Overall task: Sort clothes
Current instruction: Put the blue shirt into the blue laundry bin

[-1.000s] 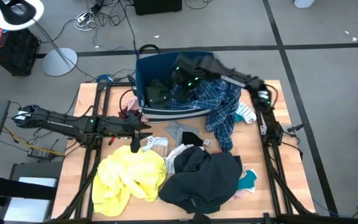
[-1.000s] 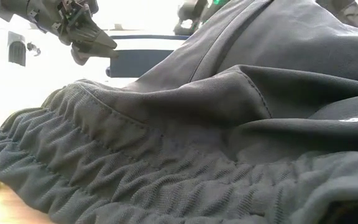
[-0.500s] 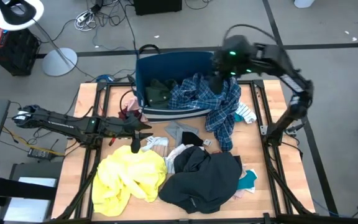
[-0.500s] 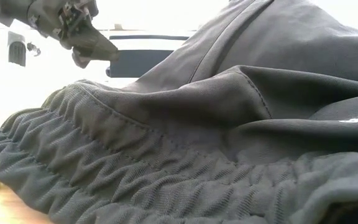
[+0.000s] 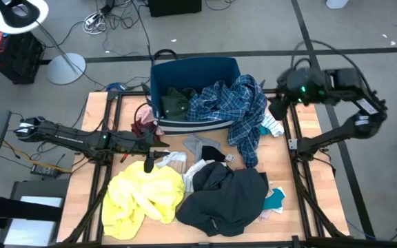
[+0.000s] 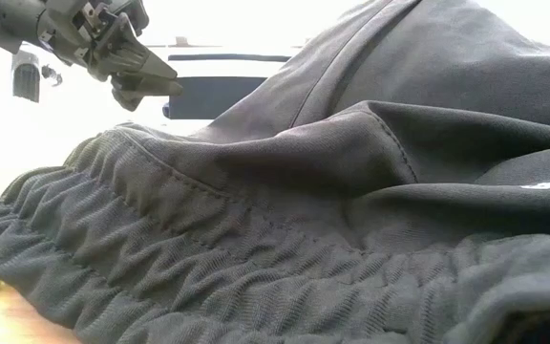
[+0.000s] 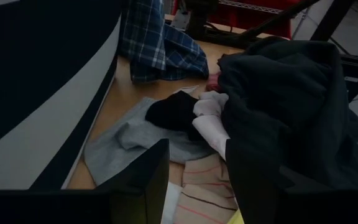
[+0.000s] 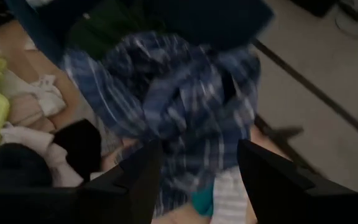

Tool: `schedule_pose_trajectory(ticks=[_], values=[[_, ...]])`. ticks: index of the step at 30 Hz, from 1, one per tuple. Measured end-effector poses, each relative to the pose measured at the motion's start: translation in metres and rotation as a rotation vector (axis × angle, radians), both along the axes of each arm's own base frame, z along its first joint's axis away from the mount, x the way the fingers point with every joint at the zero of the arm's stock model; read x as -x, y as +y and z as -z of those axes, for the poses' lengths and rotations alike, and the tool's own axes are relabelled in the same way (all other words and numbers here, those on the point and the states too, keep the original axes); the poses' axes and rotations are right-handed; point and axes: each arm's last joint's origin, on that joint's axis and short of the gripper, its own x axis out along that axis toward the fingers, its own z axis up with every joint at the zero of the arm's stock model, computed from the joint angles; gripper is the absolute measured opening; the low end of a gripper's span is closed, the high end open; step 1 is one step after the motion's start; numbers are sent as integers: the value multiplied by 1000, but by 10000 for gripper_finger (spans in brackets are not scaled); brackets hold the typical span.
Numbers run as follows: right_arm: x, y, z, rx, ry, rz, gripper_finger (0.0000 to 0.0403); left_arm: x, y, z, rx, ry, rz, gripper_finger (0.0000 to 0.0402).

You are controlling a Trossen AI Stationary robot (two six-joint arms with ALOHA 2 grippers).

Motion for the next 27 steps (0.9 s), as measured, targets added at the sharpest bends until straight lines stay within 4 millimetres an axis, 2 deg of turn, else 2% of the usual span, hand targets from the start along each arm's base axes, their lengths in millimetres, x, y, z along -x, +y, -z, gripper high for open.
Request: schedule_pose_trajectory(ticks=[4,8,15,20,27], values=[[15,10,42,-67,-33,49,209,0,0,0,3,0,-1,163],[23,15,85,-79,-80,72,209,0,0,0,3,0,-2,163],[21,18,158,-80,-100,85,209,0,0,0,11,-1,-5,163],[13,17,190,-56,-116,86,209,0,0,0,19,-1,-13,163],[3,16,219,-56,-154,91,227,0,0,0,18,-2,-19,163]])
